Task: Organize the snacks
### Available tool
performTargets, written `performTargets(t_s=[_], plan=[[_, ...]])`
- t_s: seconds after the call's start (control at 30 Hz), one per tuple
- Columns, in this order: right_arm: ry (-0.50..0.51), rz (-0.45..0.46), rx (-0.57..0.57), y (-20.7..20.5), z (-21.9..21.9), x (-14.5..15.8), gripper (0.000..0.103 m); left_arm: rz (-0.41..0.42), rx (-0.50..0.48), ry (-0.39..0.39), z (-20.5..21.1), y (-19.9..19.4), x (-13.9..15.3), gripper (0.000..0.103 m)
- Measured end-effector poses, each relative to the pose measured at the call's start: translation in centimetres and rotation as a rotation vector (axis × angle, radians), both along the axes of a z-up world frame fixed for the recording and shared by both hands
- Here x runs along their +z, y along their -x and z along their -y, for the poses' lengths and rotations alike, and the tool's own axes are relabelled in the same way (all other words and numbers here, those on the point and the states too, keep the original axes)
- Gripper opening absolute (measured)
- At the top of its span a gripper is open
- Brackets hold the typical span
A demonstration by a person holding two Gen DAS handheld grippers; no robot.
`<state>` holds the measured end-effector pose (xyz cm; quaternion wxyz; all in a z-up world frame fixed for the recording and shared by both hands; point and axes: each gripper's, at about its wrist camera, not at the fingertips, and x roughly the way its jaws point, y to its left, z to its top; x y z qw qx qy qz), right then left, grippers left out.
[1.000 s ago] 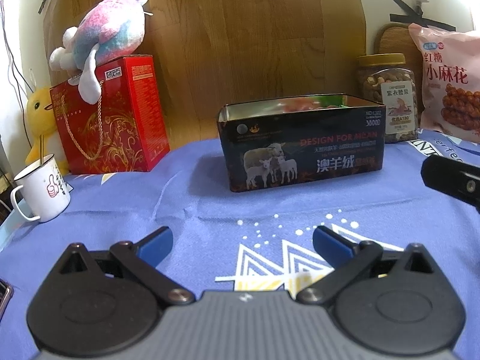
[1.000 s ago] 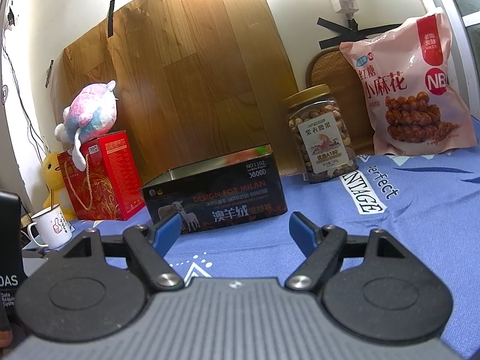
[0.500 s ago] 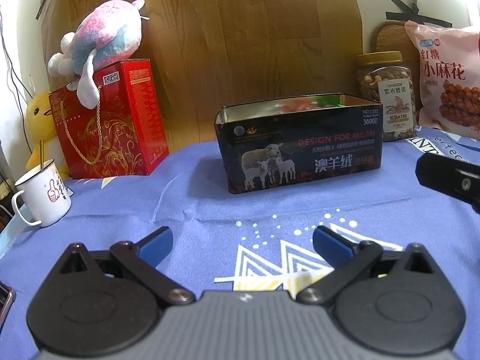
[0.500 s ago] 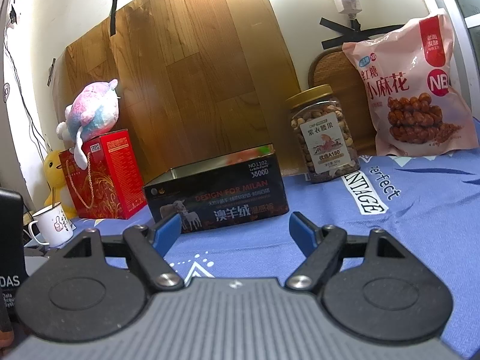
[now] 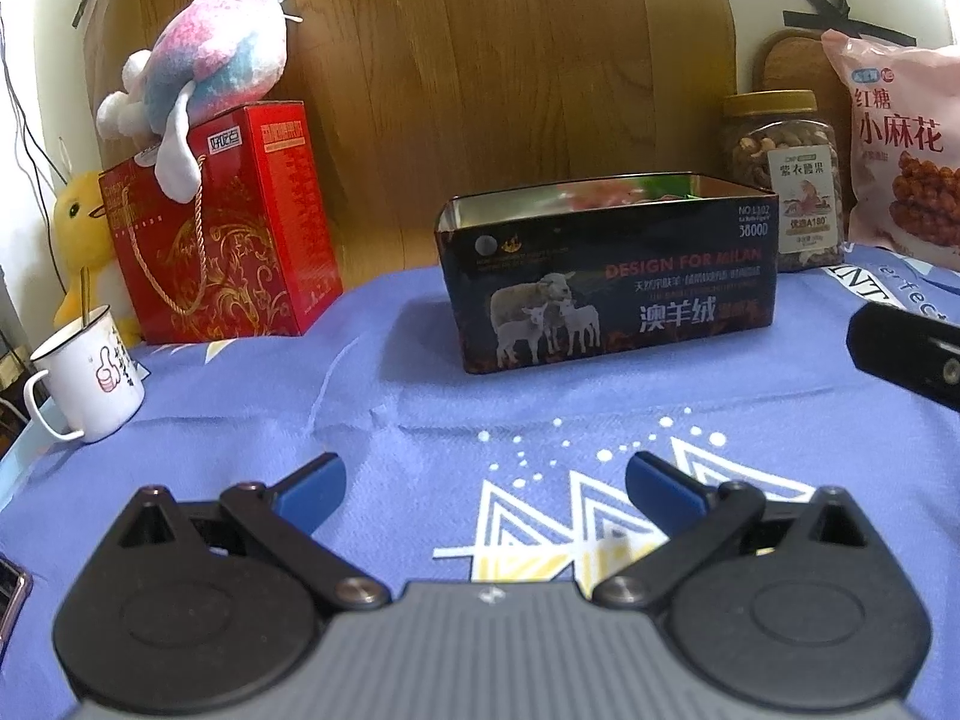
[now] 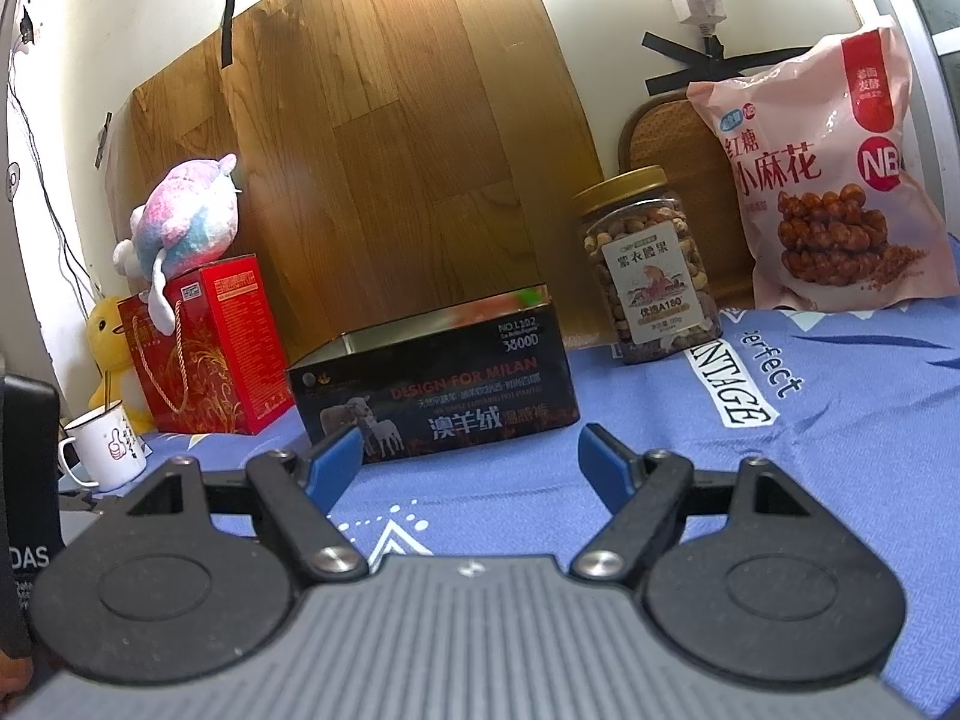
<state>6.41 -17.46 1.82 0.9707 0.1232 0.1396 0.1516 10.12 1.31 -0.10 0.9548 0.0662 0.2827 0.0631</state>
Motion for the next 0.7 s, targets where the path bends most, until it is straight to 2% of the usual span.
performTargets(t_s=[0.7], plan=[[0.0,-0.001,0.003,-0.05,0.01,-0.01,0.081,0.0,-0.009,-0.01,0.13,0.04,-0.06,0.103]])
